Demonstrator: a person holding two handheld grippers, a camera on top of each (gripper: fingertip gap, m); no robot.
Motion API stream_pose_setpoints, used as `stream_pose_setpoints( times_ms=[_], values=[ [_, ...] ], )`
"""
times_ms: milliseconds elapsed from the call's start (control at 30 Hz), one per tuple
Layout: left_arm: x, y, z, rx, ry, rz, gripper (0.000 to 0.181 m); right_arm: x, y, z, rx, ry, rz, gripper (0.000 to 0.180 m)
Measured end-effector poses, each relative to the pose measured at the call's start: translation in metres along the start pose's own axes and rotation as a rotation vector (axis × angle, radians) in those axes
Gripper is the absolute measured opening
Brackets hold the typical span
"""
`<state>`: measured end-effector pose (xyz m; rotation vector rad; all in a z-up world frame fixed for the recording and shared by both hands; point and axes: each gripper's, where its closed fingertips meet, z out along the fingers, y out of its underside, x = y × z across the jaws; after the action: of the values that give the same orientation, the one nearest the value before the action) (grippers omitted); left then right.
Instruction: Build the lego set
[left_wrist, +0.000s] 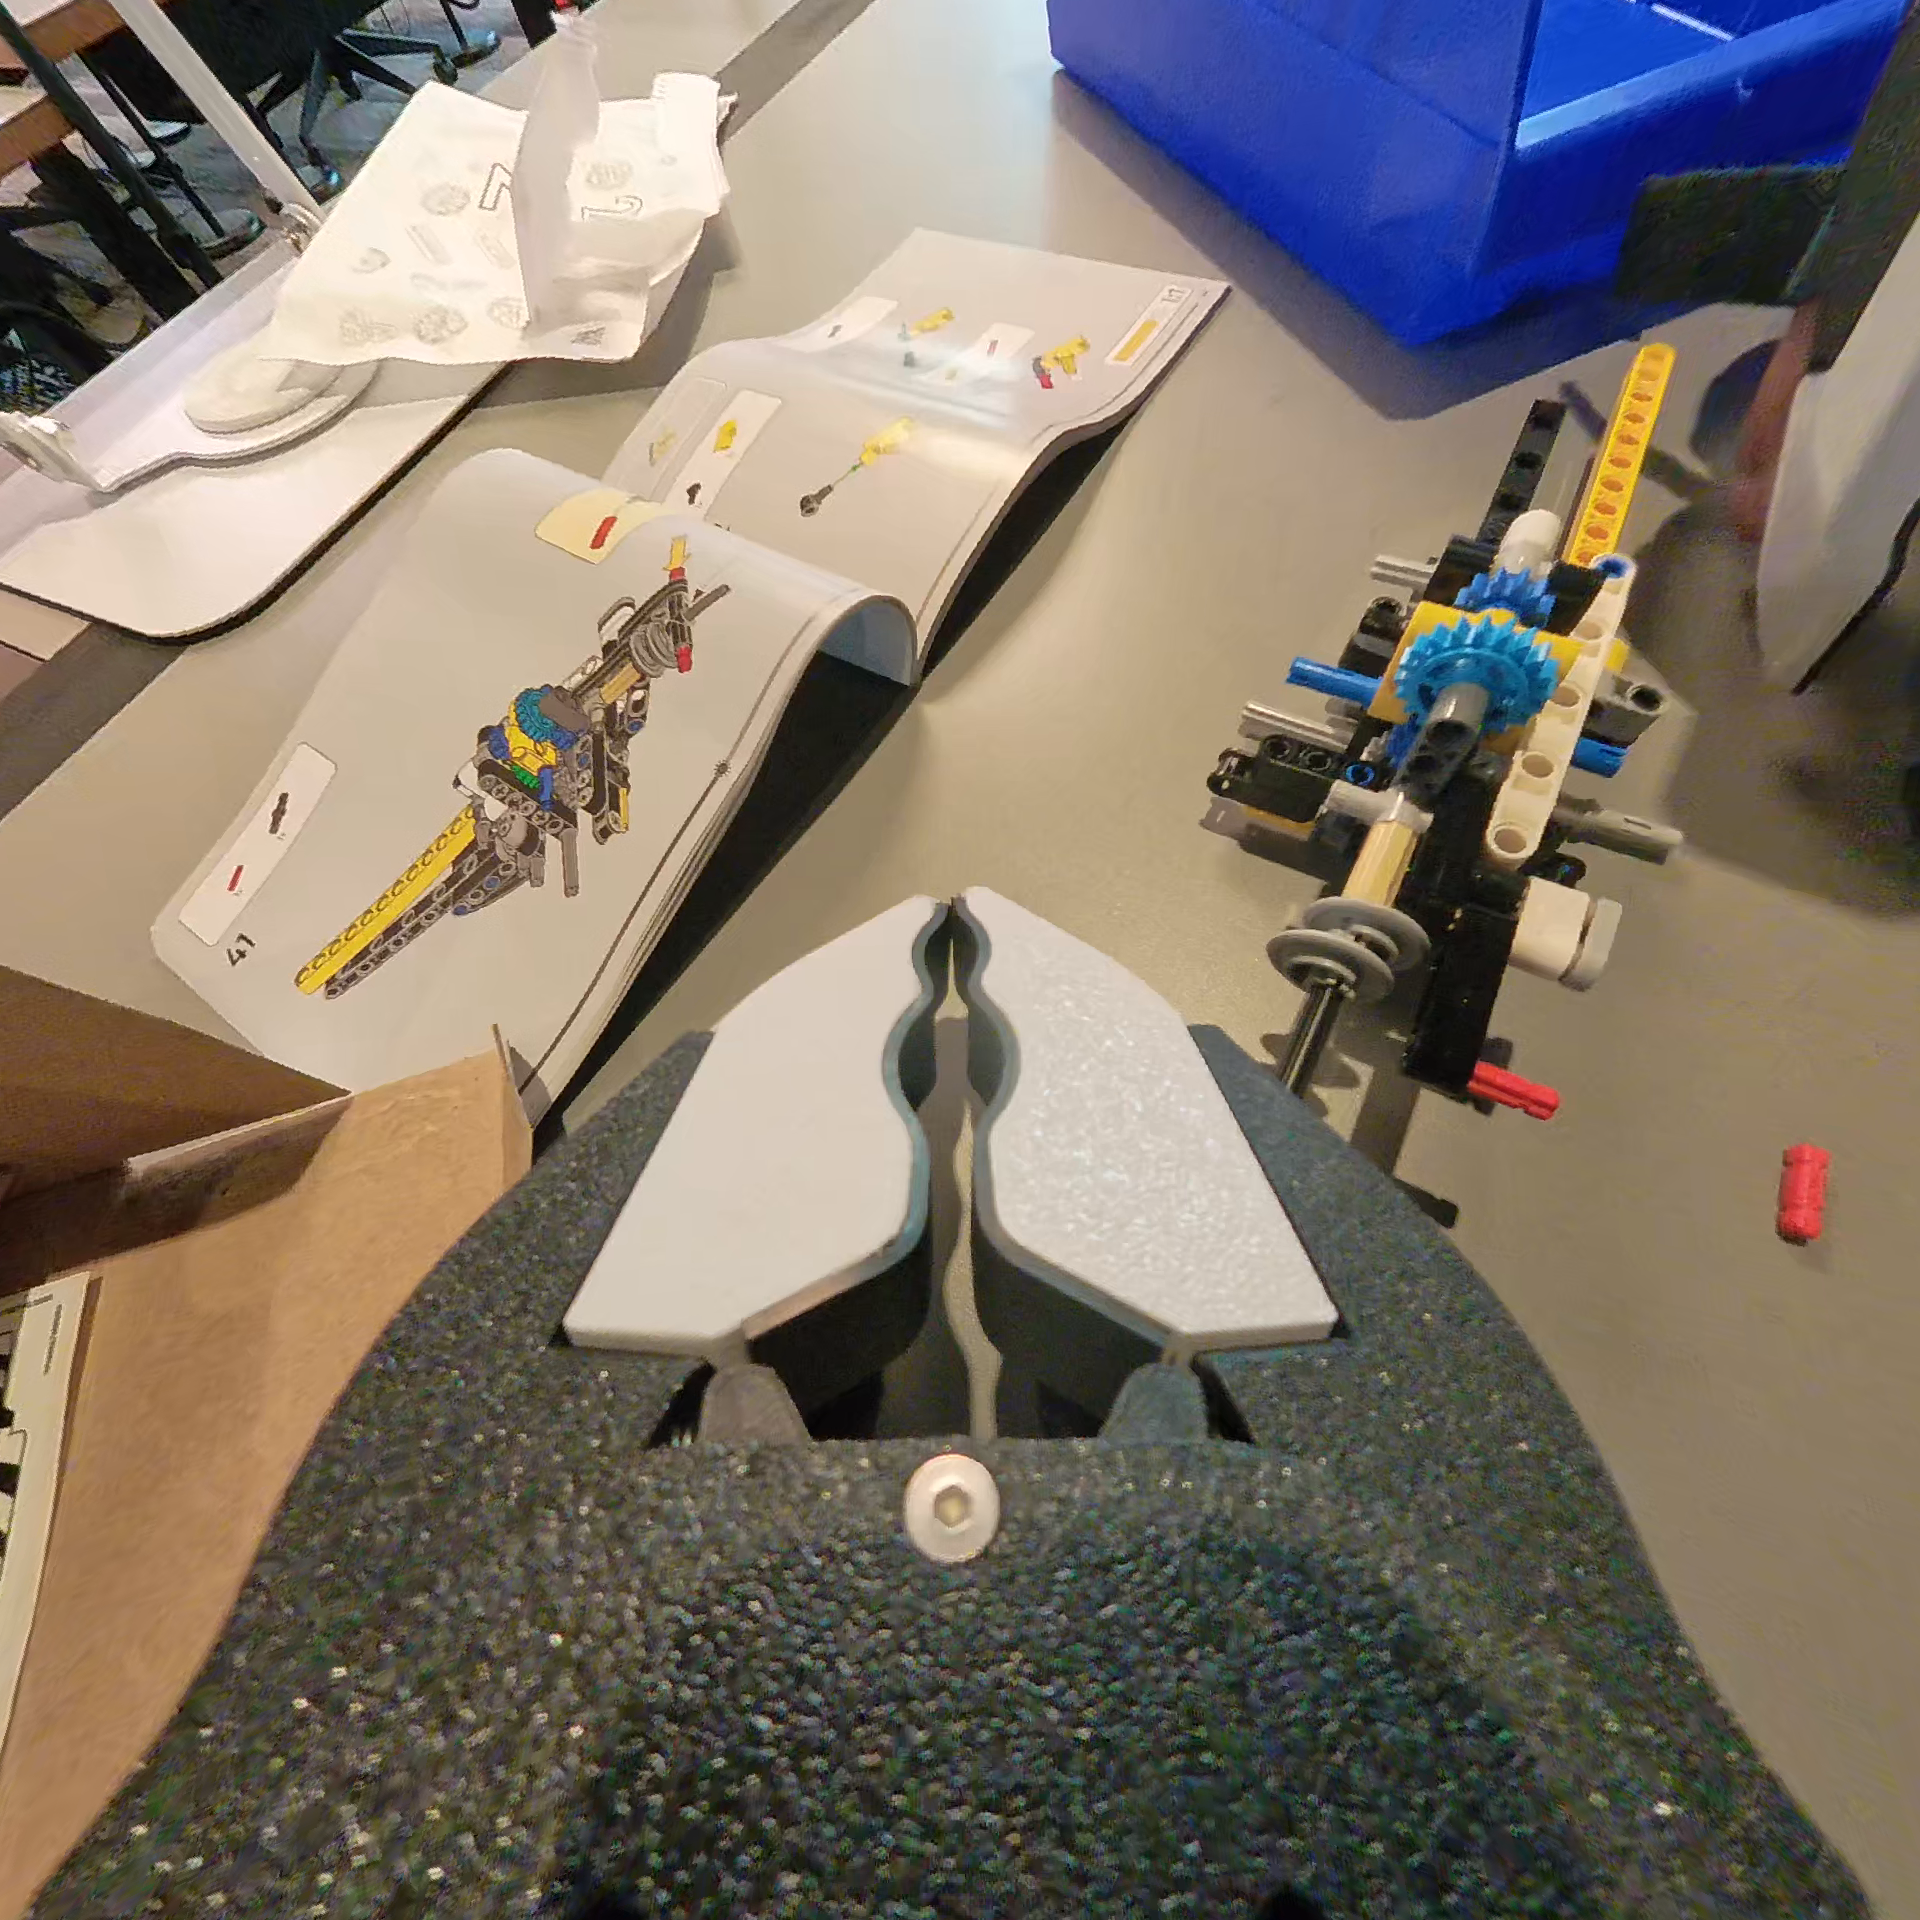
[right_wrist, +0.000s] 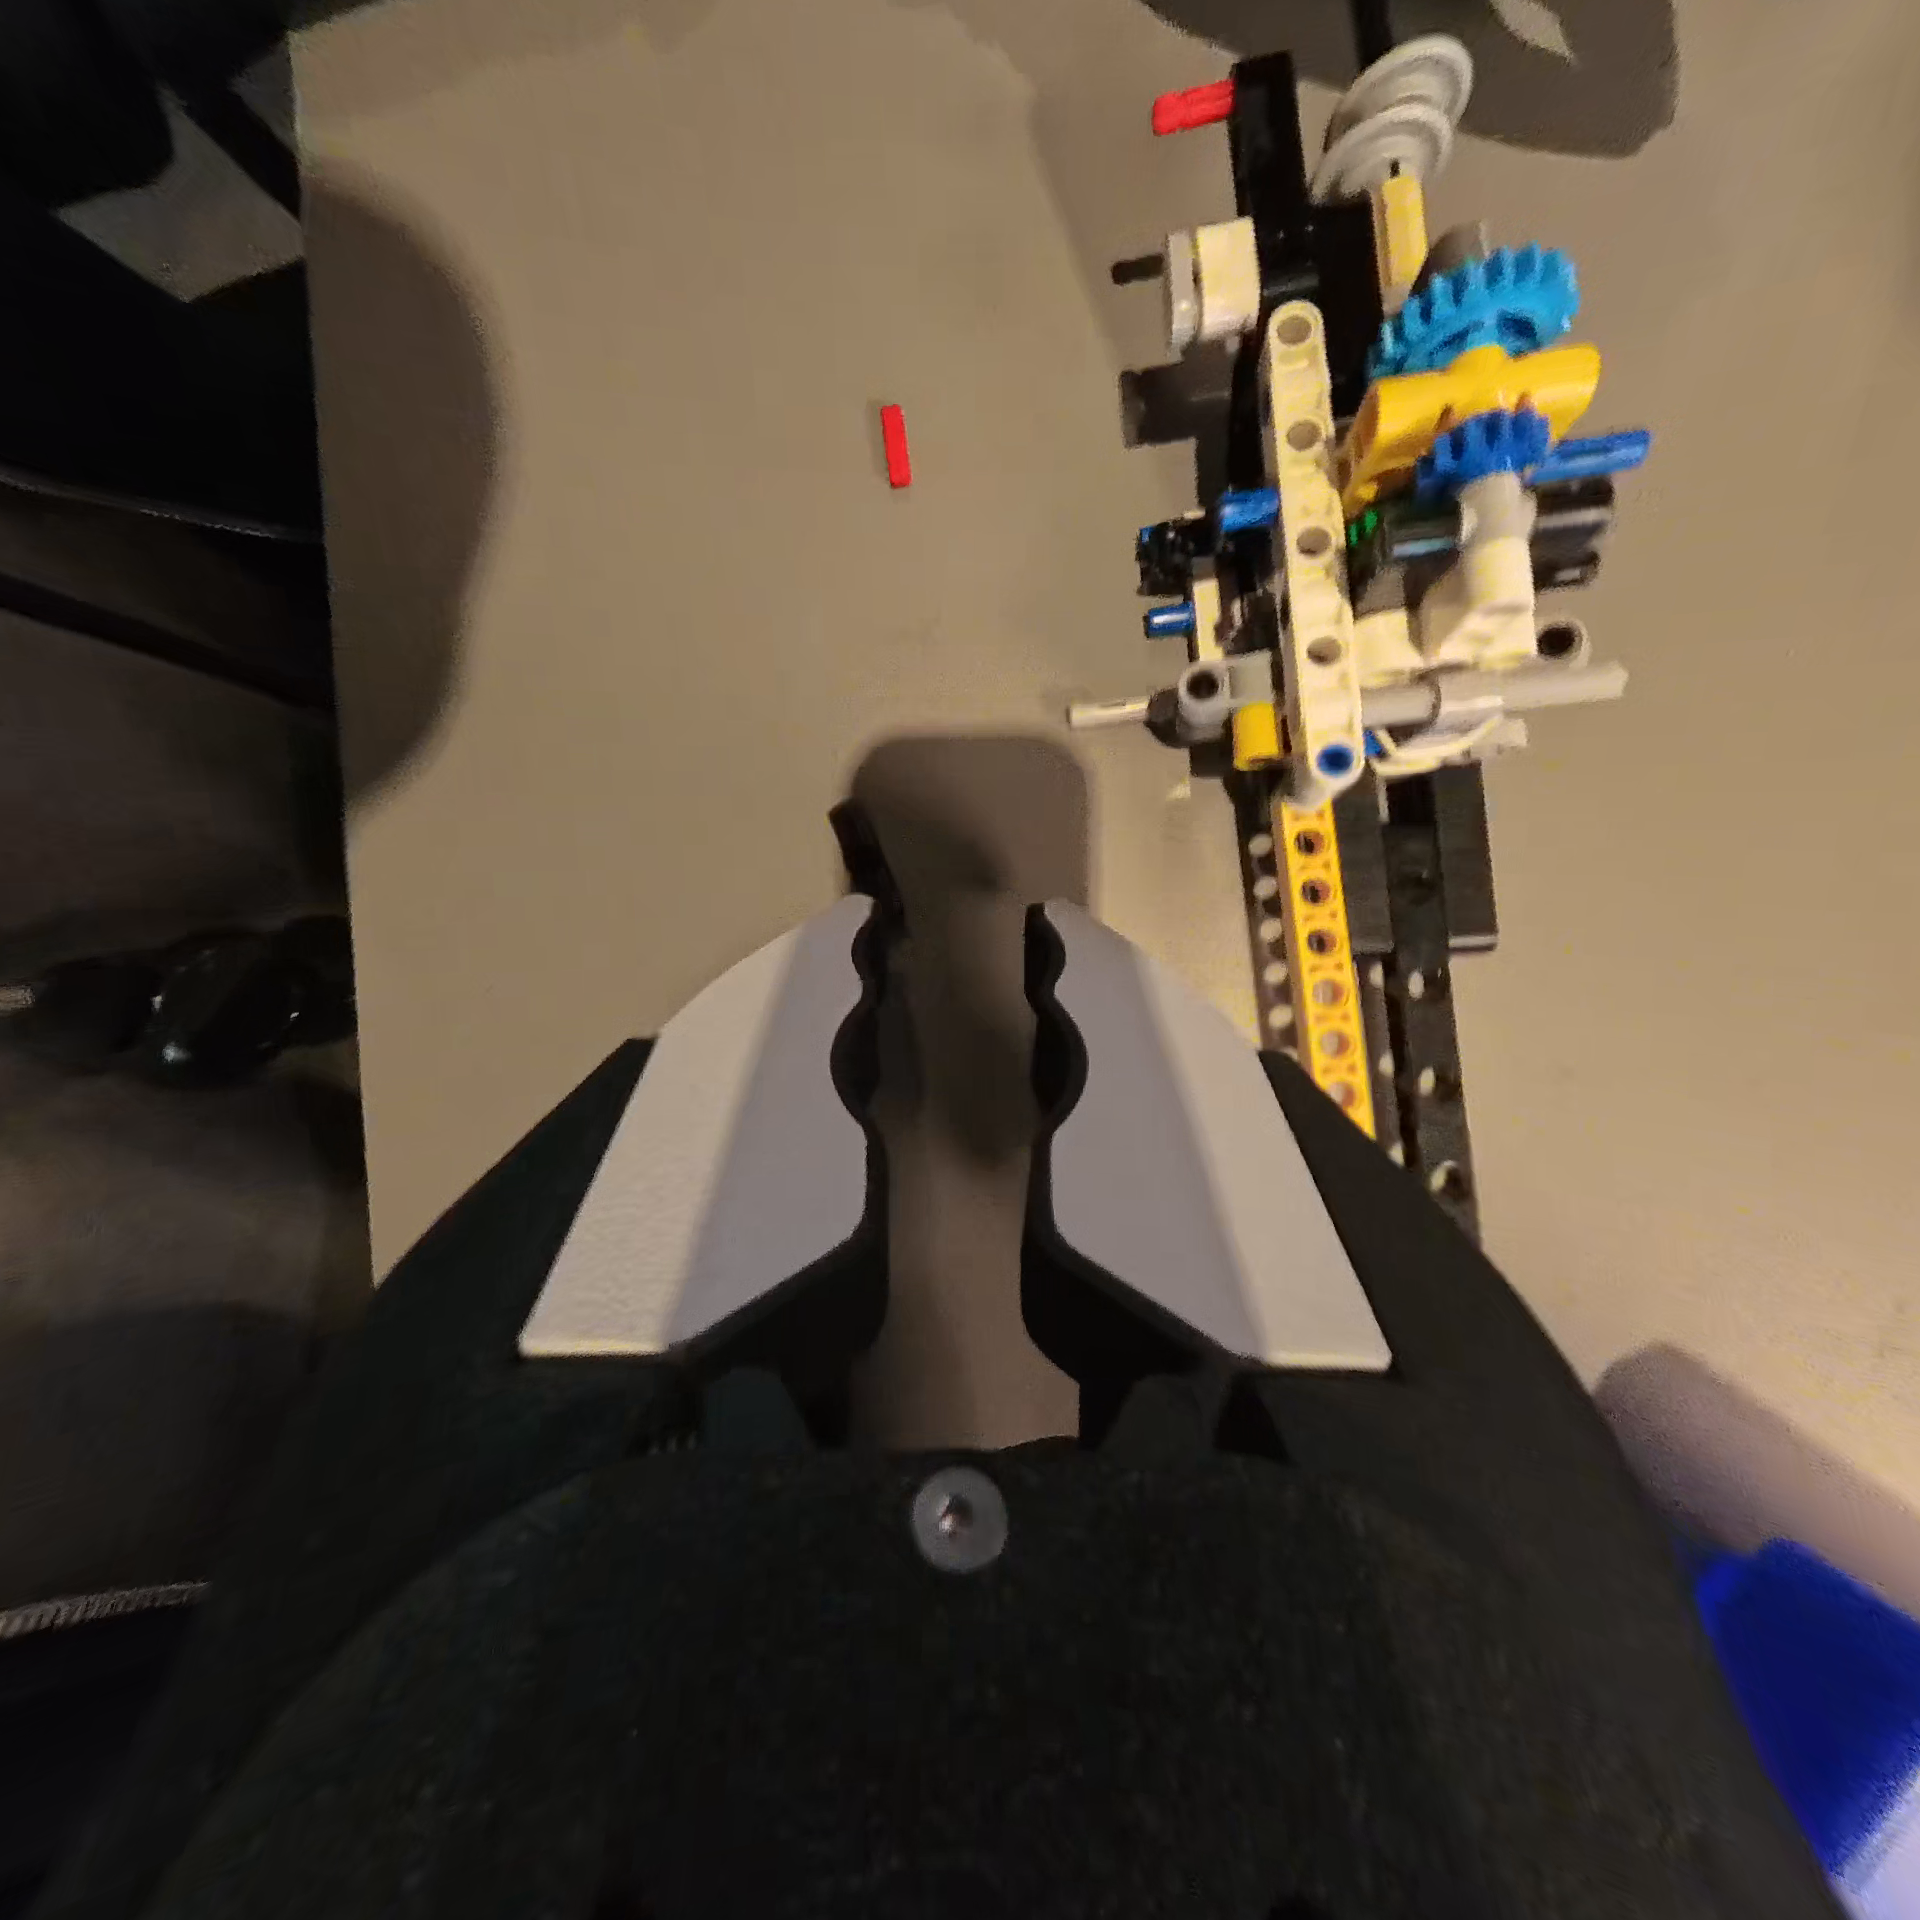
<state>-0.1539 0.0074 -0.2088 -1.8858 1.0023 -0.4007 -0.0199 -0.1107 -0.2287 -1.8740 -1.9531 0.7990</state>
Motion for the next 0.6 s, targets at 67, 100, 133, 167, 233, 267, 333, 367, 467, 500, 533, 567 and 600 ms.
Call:
stream_pose_setpoints(
  times_ms=[67, 100, 133, 167, 233, 267, 333, 367, 467, 500, 533, 567, 600],
  values=[
    [0.0, 0.0, 0.0, 0.003, 0.001, -0.005, 0.0, -0.003, 0.006, -0.005, 0.04, -0.001, -0.005, 0.026],
    [-0.001, 0.0, 0.0, 0.003, 0.001, -0.008, 0.0, -0.006, 0.009, -0.007, 0.055, -0.002, -0.011, 0.026],
    [-0.001, 0.0, 0.0, 0.004, 0.0, -0.009, 0.0, -0.008, 0.012, -0.009, 0.067, -0.002, -0.014, 0.026],
    [-0.001, -0.001, 0.0, 0.005, -0.001, -0.01, 0.0, -0.01, 0.014, -0.009, 0.083, 0.0, -0.019, 0.027],
    [-0.001, -0.001, 0.0, 0.005, -0.004, -0.009, 0.0, -0.014, 0.016, -0.01, 0.123, 0.001, -0.039, 0.028],
    [-0.001, 0.0, 0.0, 0.005, -0.006, -0.009, 0.0, -0.016, 0.016, -0.009, 0.14, 0.0, -0.05, 0.028],
    [-0.002, -0.001, -0.001, 0.007, -0.008, -0.012, 0.0, -0.017, 0.014, -0.008, 0.167, 0.01, -0.081, 0.029],
    [-0.002, -0.001, -0.001, 0.01, -0.008, -0.016, 0.0, -0.016, 0.012, -0.007, 0.177, 0.015, -0.099, 0.029],
    [-0.004, -0.003, -0.002, 0.024, -0.003, -0.035, 0.0, -0.011, 0.005, -0.005, 0.211, 0.02, -0.134, 0.029],
    [-0.004, -0.003, -0.003, 0.03, -0.001, -0.042, 0.0, -0.009, 0.003, -0.004, 0.219, 0.015, -0.137, 0.029],
    [-0.005, -0.004, -0.003, 0.037, 0.002, -0.048, 0.0, -0.007, 0.001, -0.004, 0.224, 0.006, -0.136, 0.029],
    [-0.005, -0.004, -0.004, 0.043, 0.006, -0.054, 0.0, -0.006, -0.001, -0.004, 0.233, -0.005, -0.134, 0.029],
    [-0.005, -0.005, -0.005, 0.048, 0.009, -0.06, 0.0, -0.005, -0.003, -0.005, 0.244, -0.014, -0.133, 0.029]
  ],
)
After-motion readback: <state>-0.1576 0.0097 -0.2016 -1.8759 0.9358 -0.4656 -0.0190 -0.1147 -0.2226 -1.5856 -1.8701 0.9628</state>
